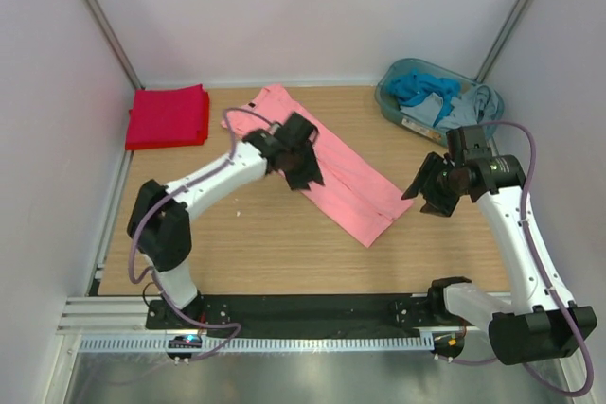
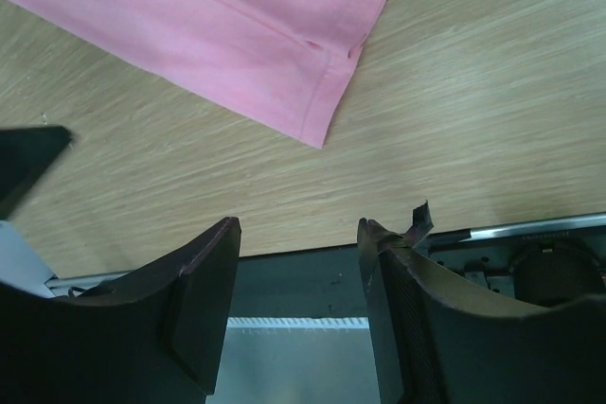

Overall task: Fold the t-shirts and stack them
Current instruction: Fold the tshirt

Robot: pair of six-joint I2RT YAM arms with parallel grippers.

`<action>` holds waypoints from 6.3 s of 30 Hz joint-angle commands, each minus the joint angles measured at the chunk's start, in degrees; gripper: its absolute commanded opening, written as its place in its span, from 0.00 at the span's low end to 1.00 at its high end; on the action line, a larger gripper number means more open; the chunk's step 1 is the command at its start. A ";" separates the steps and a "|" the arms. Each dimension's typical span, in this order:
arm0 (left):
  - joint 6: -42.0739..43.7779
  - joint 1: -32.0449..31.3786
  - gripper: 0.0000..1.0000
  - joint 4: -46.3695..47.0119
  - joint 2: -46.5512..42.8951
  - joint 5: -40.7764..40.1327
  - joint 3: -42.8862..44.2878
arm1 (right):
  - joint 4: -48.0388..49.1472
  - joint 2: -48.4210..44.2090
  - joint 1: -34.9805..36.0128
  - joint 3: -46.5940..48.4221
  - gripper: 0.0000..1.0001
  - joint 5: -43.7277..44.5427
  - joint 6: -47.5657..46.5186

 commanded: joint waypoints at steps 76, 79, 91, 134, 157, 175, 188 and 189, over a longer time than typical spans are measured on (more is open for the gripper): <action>-42.28 -27.88 0.00 5.13 -24.30 2.94 -50.36 | 6.51 -1.83 8.05 -19.04 0.61 -8.20 -3.73; -43.33 -27.88 0.02 5.75 -27.99 2.95 -53.44 | 9.59 1.78 12.88 -22.22 0.61 -8.30 -2.50; -44.12 -26.74 0.50 8.29 -37.30 -0.66 -56.61 | 19.70 8.99 21.95 -28.10 0.61 -13.38 -2.40; -48.79 -26.65 0.33 16.39 -41.10 0.75 -67.33 | 34.30 13.22 28.37 -36.99 0.41 -14.71 5.77; -51.25 -26.65 0.00 17.00 -37.49 0.40 -61.01 | 25.16 7.50 28.46 -29.87 0.01 -12.86 4.45; -27.20 -1.79 0.00 10.77 -31.62 7.76 -51.17 | 15.41 27.34 28.45 -1.32 0.01 -3.04 -3.81; -8.19 16.06 0.00 -1.27 -12.19 8.66 -24.19 | 6.44 51.24 22.83 31.73 0.01 -2.92 -9.70; -7.83 17.55 0.00 -2.06 -11.40 8.57 -23.05 | 6.26 52.23 21.35 34.44 0.01 -3.37 -9.96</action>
